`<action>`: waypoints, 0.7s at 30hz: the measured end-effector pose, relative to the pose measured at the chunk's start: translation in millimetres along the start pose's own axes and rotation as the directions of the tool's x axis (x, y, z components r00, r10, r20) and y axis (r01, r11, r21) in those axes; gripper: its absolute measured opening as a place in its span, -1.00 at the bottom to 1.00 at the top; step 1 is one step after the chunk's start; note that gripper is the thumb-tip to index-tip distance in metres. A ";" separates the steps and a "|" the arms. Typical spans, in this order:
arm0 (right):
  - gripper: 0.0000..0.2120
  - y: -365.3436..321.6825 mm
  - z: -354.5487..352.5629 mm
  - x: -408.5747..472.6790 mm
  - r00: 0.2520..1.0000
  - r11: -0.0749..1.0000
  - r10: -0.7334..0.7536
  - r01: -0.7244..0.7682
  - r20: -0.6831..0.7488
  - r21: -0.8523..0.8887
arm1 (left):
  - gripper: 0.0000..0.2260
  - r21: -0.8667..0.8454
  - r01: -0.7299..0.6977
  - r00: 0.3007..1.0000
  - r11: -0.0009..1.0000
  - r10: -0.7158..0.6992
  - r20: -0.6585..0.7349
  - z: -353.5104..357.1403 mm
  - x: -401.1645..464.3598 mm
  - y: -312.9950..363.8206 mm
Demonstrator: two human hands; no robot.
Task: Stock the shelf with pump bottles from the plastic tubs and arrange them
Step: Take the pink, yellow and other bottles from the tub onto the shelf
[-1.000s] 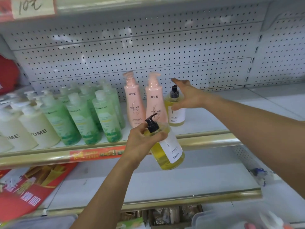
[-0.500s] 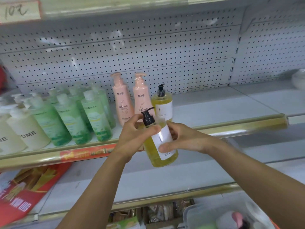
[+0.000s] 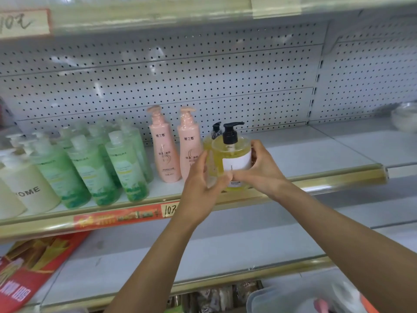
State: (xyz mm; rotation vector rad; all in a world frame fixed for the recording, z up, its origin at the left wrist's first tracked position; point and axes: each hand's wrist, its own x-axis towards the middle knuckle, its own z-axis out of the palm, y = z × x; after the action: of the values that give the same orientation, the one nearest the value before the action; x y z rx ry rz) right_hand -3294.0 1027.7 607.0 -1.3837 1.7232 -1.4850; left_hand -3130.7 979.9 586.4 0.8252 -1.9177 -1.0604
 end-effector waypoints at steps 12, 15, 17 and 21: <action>-0.25 29.3 13.4 35.8 0.991 0.992 0.108 -0.113 -0.083 -0.056 | -0.40 -0.001 0.191 0.971 0.982 -0.189 0.144 20.9 13.1 -15.6; -0.25 31.9 15.0 40.7 0.987 0.990 0.121 -0.127 -0.103 -0.054 | -0.40 0.032 0.165 0.977 0.986 -0.168 0.132 22.3 15.6 -13.9; -0.25 33.9 16.2 44.4 0.986 0.988 0.133 -0.140 -0.103 -0.067 | -0.40 0.049 0.134 0.983 0.990 -0.139 0.119 22.4 16.3 -12.3; -0.17 41.1 18.9 49.2 0.978 0.980 0.180 -0.188 -0.108 -0.063 | -0.40 0.101 0.111 0.988 0.989 -0.121 0.097 20.4 16.3 -16.9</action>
State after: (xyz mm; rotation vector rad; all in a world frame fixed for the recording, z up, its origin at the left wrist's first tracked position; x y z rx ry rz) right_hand -3312.2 971.5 575.8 -1.1650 1.9296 -1.4242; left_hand -3153.4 966.9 569.5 0.9626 -2.0405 -1.1075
